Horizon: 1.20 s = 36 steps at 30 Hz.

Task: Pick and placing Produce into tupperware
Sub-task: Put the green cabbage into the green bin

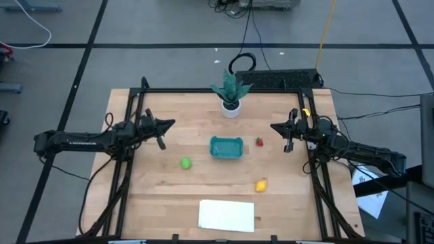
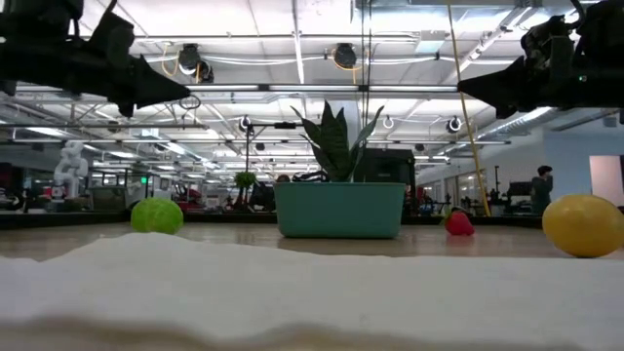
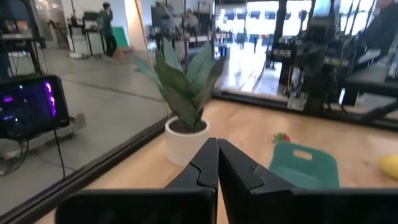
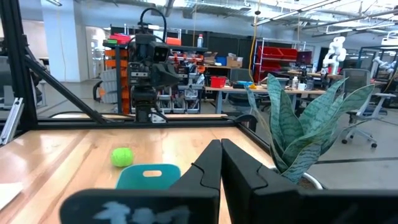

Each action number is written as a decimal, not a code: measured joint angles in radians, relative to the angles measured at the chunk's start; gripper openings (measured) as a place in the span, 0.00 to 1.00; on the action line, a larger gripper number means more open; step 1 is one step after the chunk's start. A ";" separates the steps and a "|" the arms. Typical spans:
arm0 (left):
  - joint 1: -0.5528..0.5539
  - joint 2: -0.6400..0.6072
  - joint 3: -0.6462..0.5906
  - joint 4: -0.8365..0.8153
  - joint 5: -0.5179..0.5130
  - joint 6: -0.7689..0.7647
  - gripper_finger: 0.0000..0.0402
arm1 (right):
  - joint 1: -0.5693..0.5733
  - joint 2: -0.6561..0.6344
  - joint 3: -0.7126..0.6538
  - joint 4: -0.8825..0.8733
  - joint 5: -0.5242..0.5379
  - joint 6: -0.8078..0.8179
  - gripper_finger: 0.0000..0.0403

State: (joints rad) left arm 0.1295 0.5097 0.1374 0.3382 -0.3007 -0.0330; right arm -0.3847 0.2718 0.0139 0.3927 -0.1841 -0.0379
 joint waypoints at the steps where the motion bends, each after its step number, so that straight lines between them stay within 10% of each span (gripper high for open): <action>1: 0.000 0.014 0.014 -0.021 0.010 -0.005 0.02 | 0.000 0.000 0.000 0.000 0.000 0.000 0.00; 22: -0.065 0.359 0.394 -0.492 0.305 -0.186 0.76 | 0.000 0.000 0.000 -0.032 -0.001 0.026 0.00; 36: -0.184 0.634 0.558 -0.784 0.351 -0.345 0.82 | 0.000 0.000 0.000 -0.072 -0.001 0.027 0.00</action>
State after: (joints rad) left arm -0.0547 1.1435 0.6952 -0.4462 0.0508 -0.3782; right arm -0.3843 0.2714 0.0143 0.3212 -0.1848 -0.0109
